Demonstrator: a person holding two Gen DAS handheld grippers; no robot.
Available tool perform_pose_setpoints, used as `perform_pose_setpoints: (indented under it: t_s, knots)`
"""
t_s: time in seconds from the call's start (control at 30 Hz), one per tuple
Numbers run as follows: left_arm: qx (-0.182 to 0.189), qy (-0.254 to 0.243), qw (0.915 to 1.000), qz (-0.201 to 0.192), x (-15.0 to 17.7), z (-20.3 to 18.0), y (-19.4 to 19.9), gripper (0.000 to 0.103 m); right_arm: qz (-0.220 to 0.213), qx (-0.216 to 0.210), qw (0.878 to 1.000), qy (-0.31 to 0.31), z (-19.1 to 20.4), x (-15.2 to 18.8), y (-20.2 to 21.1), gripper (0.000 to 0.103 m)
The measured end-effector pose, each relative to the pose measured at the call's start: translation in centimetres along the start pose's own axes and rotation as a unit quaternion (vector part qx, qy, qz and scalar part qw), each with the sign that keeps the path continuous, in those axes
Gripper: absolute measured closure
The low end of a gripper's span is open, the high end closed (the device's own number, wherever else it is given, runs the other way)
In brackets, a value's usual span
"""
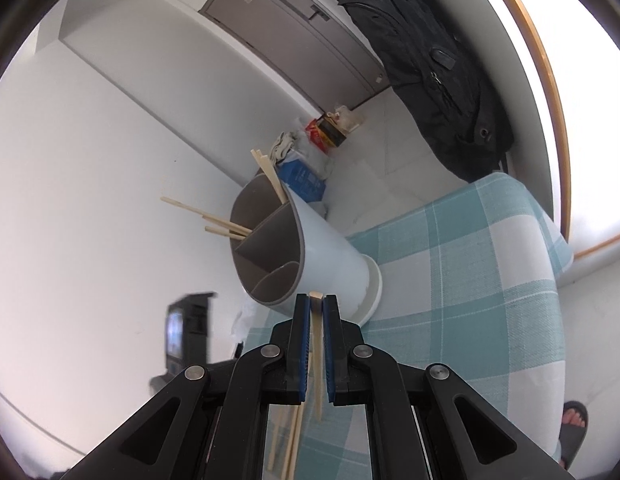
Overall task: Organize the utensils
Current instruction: 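Grasp a chopstick with the right tool while the left tool grasps another chopstick, then raise both held chopsticks above the utensil holder and lower them into it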
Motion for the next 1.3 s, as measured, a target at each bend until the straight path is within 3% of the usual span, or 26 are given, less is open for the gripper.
perform_pose_setpoints:
  t_s: [0.2,0.3,0.5,0.6,0.73,0.97,1.13,1.2,1.27,1.3]
  knots:
    - [0.031,0.015,0.9944,-0.100,1.0,0.4,5.4,0.101,-0.015,0.003,0.999,0.035,1.7,0.5,0.2,0.097]
    - [0.034,0.019,0.9914,-0.125,1.3,0.3,6.6,0.101,-0.022,0.010,0.998,0.055,2.8,0.9,0.4,0.097]
    - [0.067,0.028,0.9960,-0.052,0.8,1.4,3.4,0.100,-0.021,0.012,0.998,0.057,3.6,2.1,0.1,0.097]
    - [0.044,0.015,0.9989,0.000,0.7,1.2,1.2,0.083,-0.022,0.006,0.999,0.047,3.2,2.3,0.3,0.097]
    - [0.016,0.002,0.9998,0.016,-0.3,0.9,-1.0,0.067,-0.024,0.009,0.999,0.036,2.4,1.9,0.7,0.097]
    - [-0.044,-0.017,0.9977,0.048,-1.9,1.1,-3.9,0.067,-0.022,-0.002,1.000,0.007,1.0,0.9,0.8,0.097]
    - [-0.057,-0.026,0.9972,0.042,-2.0,1.0,-3.8,0.067,-0.017,-0.008,1.000,0.011,1.2,0.5,0.5,0.097]
    - [-0.050,-0.029,0.9976,0.038,-2.1,0.9,-3.9,0.073,-0.016,-0.010,1.000,0.012,1.3,0.5,0.5,0.097]
    - [-0.028,-0.030,0.9986,0.035,-1.8,0.3,-3.9,0.089,-0.014,-0.010,1.000,0.013,1.2,0.4,0.3,0.097]
    - [-0.028,-0.030,0.9986,0.033,-1.8,0.3,-3.7,0.091,-0.013,-0.010,1.000,0.013,1.2,0.4,0.3,0.097]
Point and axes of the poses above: each gripper's, at about its wrist camera, not at the fingertips, and y roughly against the way its jaws point, z to its left, x to its underside, the point moved 6 cm from there along -y, roughly the way its jaws point, and after that the axes turned 14 degrees about z, right-handed, at the moved point
